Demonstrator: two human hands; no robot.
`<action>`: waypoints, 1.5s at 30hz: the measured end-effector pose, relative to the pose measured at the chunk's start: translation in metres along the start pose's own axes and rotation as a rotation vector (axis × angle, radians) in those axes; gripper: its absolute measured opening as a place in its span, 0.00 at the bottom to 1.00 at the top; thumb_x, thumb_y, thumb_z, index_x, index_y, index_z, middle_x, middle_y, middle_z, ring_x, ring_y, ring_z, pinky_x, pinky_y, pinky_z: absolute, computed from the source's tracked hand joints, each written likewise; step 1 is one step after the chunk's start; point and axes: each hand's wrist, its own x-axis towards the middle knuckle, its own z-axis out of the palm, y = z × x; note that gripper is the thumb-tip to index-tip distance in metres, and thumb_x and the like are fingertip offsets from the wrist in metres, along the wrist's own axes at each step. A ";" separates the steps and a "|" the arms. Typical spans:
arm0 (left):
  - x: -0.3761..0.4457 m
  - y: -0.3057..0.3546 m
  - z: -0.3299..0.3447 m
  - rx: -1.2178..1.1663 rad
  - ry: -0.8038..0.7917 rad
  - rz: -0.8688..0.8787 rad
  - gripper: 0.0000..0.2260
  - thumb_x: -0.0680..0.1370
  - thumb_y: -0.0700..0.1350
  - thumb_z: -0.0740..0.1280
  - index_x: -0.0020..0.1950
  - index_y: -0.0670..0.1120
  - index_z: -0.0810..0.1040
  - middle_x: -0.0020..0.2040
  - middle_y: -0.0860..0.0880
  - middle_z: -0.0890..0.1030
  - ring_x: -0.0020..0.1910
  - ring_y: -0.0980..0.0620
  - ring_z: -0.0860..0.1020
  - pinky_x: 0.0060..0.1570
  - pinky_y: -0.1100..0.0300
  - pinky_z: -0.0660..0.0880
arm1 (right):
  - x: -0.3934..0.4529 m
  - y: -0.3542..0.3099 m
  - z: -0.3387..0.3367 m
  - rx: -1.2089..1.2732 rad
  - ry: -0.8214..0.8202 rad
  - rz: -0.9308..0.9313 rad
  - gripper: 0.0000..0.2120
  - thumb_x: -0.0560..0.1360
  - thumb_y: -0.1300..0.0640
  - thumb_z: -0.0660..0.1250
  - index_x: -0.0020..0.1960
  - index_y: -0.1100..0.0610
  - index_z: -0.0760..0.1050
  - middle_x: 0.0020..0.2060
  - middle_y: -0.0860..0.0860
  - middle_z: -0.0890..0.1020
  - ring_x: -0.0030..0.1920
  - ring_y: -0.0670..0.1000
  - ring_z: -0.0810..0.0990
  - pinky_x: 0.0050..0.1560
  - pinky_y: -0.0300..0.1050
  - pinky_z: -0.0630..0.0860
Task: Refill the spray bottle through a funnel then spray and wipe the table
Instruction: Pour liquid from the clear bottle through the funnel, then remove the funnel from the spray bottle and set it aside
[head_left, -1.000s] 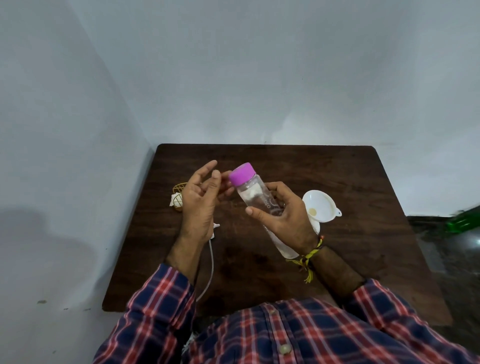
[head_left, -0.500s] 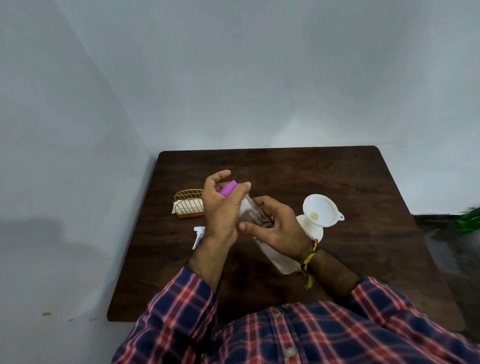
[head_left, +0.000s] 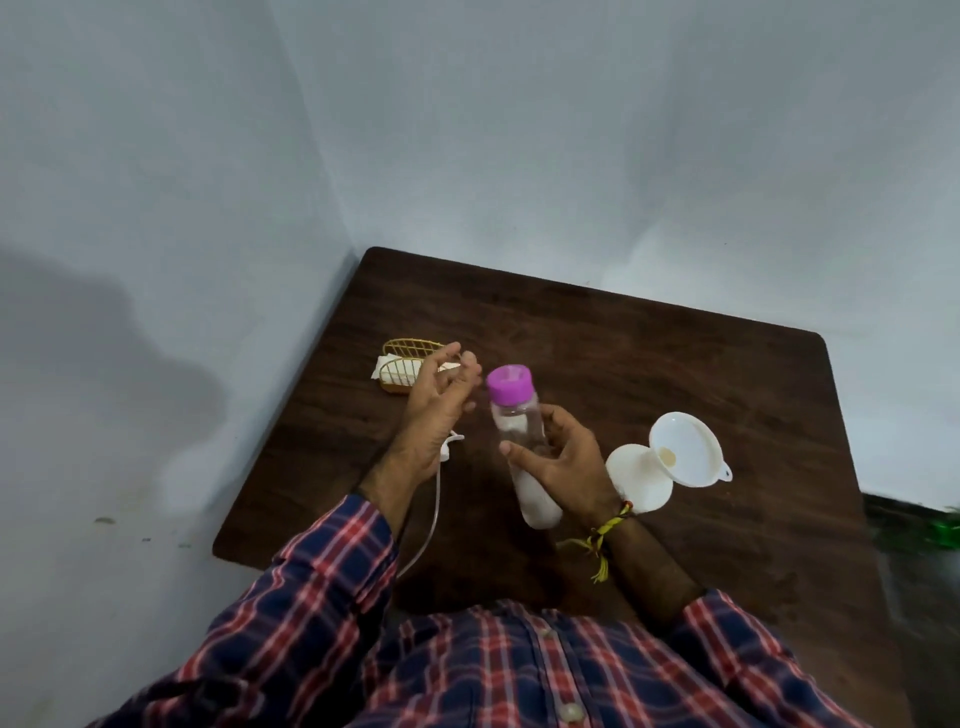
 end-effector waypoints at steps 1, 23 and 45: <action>0.005 -0.009 -0.008 0.058 0.097 -0.014 0.28 0.71 0.61 0.72 0.67 0.52 0.71 0.57 0.47 0.81 0.58 0.51 0.80 0.55 0.55 0.78 | 0.005 0.002 0.001 -0.050 0.031 -0.009 0.23 0.68 0.56 0.78 0.60 0.53 0.76 0.52 0.48 0.84 0.54 0.47 0.82 0.54 0.48 0.80; 0.069 -0.085 -0.148 1.453 -0.087 -0.544 0.56 0.66 0.52 0.79 0.80 0.50 0.42 0.80 0.43 0.45 0.78 0.35 0.47 0.70 0.42 0.66 | 0.249 -0.022 0.098 -0.198 0.430 0.027 0.25 0.67 0.57 0.78 0.61 0.61 0.77 0.56 0.54 0.83 0.55 0.52 0.81 0.57 0.49 0.79; 0.060 -0.084 -0.150 1.421 -0.093 -0.480 0.55 0.68 0.52 0.78 0.80 0.50 0.41 0.80 0.44 0.42 0.77 0.35 0.43 0.71 0.41 0.63 | 0.150 0.009 0.095 -0.206 0.600 0.188 0.23 0.68 0.60 0.77 0.60 0.60 0.77 0.49 0.54 0.83 0.47 0.50 0.82 0.51 0.44 0.80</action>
